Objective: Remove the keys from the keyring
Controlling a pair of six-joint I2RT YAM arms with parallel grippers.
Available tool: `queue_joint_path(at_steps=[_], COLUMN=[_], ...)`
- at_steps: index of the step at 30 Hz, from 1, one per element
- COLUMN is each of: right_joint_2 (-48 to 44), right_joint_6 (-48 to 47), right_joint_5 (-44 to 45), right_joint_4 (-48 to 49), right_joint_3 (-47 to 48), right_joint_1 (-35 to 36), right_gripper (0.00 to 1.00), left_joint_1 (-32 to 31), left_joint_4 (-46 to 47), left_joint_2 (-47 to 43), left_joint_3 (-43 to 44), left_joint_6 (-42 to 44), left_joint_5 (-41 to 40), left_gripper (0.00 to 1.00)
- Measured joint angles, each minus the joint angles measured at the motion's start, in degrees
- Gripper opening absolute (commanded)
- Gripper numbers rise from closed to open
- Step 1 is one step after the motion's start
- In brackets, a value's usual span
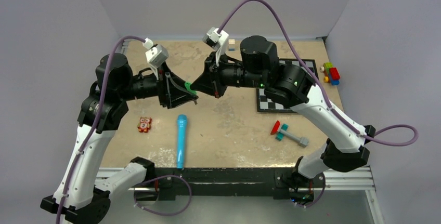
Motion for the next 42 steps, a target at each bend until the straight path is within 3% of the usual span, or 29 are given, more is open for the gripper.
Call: queue_joint_path(at_steps=[8, 30, 42], right_joint_2=[0.0, -0.1, 0.0], right_joint_6=[-1.0, -3.5, -4.9], right_joint_5=[-0.6, -5.7, -7.2], right_joint_4=[0.5, 1.4, 1.5], right_joint_3=[0.0, -2.0, -2.3], right_joint_1=[0.0, -0.2, -0.3], right_gripper=[0.00, 0.00, 0.00], left_joint_1=[-0.4, -1.9, -2.3], left_joint_4=[-2.4, -9.0, -10.4], left_joint_2=[0.9, 2.6, 2.5], left_joint_3=[2.2, 4.6, 5.0], left_joint_6=[1.0, 3.3, 4.9], left_joint_5=[0.6, 1.7, 1.9], left_gripper=[0.38, 0.31, 0.12])
